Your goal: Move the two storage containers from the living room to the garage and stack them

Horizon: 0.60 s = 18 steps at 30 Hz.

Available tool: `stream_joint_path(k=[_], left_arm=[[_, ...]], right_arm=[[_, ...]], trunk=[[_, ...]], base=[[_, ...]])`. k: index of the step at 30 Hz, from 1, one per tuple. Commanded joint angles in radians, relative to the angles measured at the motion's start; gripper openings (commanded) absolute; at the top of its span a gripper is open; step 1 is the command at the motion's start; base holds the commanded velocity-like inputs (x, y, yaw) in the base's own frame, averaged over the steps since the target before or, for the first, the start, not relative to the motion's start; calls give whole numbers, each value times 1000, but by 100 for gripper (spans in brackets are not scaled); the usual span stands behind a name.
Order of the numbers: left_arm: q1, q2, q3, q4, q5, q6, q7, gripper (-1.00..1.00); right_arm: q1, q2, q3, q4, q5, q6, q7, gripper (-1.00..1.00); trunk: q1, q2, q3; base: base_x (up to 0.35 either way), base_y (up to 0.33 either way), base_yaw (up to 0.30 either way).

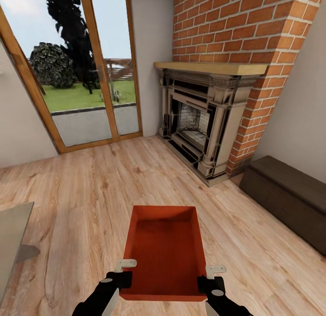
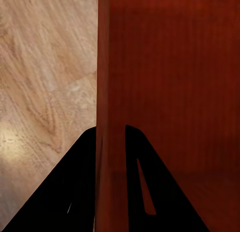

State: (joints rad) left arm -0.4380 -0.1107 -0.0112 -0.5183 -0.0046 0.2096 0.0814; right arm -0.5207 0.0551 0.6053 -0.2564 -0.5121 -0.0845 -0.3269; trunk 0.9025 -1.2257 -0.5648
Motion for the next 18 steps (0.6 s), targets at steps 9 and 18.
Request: stream_joint_path(k=[9,18], left_arm=[[0,-1,-7,-4,5,5,8,-100],[-1,-1,-9,-10,4,3,8,-100]], right_arm=[[0,1,8,5,-28,-8,-32,-100],[-1,0,7,5,-28,-9,-35,-100]], trunk=[[-35,63,27],[-54,98,45]], base=[[0,0,0],[0,0,0]])
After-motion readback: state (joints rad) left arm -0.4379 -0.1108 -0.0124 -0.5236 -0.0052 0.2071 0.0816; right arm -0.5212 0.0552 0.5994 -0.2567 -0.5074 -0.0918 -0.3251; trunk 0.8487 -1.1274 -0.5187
